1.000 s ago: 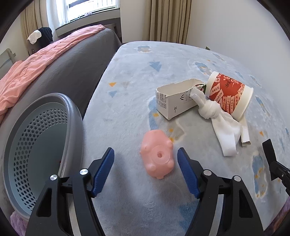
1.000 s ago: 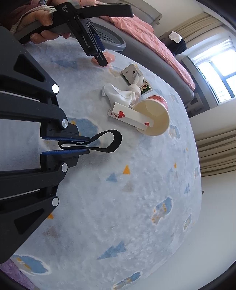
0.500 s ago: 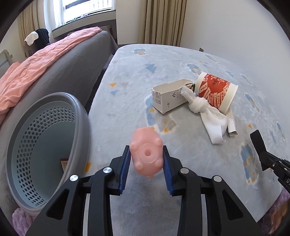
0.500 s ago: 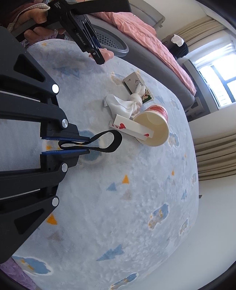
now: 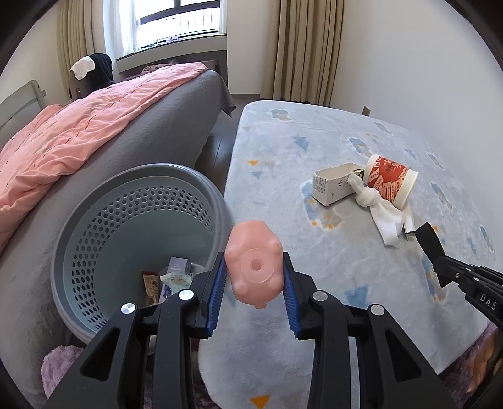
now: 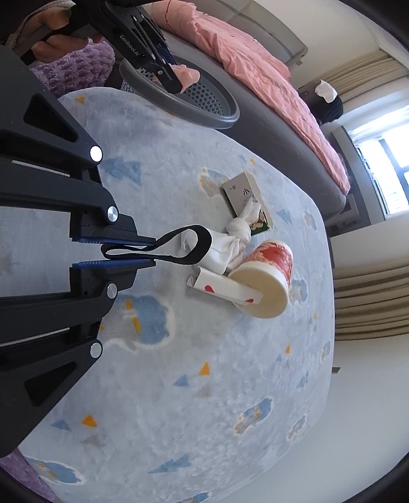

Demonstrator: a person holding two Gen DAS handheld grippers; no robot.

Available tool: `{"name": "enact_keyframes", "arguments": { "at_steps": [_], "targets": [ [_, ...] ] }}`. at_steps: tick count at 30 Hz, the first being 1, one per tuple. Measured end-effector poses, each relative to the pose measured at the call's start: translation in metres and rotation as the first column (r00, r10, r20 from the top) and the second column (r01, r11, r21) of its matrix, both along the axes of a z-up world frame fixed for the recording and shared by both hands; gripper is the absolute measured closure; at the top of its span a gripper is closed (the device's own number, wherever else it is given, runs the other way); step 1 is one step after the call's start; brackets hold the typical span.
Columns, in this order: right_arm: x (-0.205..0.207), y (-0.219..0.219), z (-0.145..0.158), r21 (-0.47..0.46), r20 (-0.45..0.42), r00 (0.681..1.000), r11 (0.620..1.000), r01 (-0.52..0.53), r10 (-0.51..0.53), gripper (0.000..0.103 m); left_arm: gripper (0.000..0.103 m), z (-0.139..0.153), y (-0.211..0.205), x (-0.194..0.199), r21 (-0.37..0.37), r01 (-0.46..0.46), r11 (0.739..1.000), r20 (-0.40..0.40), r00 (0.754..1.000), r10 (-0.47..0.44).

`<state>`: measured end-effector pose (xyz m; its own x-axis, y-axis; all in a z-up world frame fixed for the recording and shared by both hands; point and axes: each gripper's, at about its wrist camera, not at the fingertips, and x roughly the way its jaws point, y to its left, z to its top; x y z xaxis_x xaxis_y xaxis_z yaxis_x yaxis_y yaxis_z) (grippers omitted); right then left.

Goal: Collect trash
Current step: 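Carry the pink toy and band in both tools over the grey basket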

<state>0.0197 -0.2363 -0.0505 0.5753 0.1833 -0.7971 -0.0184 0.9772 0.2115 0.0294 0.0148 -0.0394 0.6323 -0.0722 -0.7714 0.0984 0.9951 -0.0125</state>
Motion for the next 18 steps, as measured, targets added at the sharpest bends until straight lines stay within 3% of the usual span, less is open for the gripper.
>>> {"name": "enact_keyframes", "arguments": {
  "at_steps": [18],
  "targets": [
    [0.028, 0.098, 0.019, -0.019, 0.018, 0.985, 0.985, -0.172, 0.173, 0.094, 0.070, 0.005, 0.098, -0.006, -0.030, -0.149, 0.988, 0.022, 0.988, 0.150]
  ]
}}
